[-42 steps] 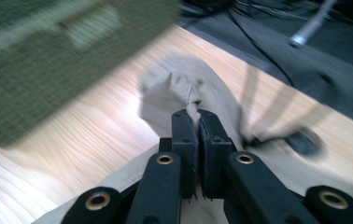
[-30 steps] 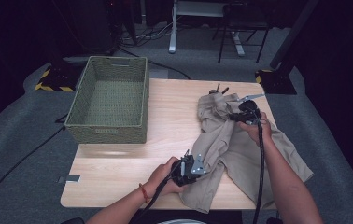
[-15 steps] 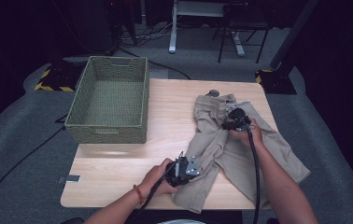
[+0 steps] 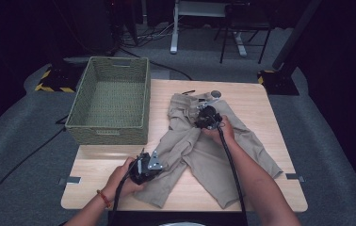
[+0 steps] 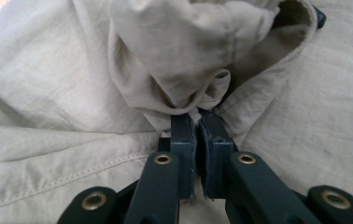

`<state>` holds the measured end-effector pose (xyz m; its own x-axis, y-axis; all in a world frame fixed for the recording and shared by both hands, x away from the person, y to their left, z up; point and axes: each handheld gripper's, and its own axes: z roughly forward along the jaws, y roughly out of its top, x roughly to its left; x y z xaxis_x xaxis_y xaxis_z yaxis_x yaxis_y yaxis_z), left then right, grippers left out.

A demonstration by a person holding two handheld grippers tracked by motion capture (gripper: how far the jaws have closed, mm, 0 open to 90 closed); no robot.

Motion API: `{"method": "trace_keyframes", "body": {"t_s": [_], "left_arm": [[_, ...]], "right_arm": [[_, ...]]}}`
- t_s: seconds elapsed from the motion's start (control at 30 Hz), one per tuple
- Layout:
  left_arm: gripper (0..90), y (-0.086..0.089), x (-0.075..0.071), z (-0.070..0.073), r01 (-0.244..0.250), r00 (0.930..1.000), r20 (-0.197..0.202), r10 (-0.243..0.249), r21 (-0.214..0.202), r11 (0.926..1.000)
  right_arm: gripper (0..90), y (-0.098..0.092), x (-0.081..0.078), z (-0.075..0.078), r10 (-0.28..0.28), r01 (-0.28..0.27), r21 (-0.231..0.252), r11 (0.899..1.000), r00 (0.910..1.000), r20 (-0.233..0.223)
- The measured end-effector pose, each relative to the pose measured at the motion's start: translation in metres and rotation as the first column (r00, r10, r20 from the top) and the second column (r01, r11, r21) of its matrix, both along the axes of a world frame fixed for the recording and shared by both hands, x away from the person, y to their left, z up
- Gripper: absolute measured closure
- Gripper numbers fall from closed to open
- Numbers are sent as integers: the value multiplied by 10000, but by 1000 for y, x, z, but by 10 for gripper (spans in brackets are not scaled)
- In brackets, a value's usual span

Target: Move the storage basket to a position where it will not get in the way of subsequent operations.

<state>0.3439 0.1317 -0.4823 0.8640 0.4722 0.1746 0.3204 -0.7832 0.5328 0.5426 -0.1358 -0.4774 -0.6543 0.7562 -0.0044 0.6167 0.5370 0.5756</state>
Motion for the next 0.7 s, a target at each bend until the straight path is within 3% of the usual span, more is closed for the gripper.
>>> {"method": "trace_keyframes", "body": {"t_s": [0.03, 0.1, 0.23, 0.3, 0.4, 0.5, 0.6, 0.67, 0.7], "left_arm": [[881, 5, 2, 1, -135, 9997, 185, 129, 314, 9994], [882, 15, 6, 1, -440, 9990, 122, 436, 289, 9986], [885, 28, 9, 0, -814, 9963, -306, 800, -510, 9954], [886, 27, 7, 2, -642, 9973, -424, 607, -872, 9941], [886, 20, 3, 16, -189, 9994, -301, 147, -1468, 9890], [886, 6, -1, 38, 354, 9994, 15, -360, -2299, 9726], [886, -15, -4, 62, 1063, 9941, 531, -944, -3097, 9449], [886, -37, -6, 81, 1662, 9852, 1001, -1392, -3578, 9189], [886, -42, -6, 84, 1771, 9832, 1077, -1473, -3695, 9122]], "right_arm": [[858, 1, 1, 0, -58, 58, 71, 10000, 10000, -41], [859, 4, 1, 2, -111, 114, 342, 9994, 9999, -97], [859, 3, -2, 13, -53, 53, 866, 9962, 10000, -3], [858, -3, -4, 21, 77, -89, 1259, 9920, 9999, 98], [858, -15, -5, 32, 73, -111, 1559, 9877, 9997, 254], [858, -25, -6, 41, -130, 62, 1552, 9879, 9990, 430], [858, -31, -6, 50, -217, 121, 1517, 9884, 9978, 620], [858, -35, -4, 57, -317, 196, 1606, 9868, 9968, 732], [858, -38, -4, 59, -402, 278, 1558, 9874, 9962, 767]]}}
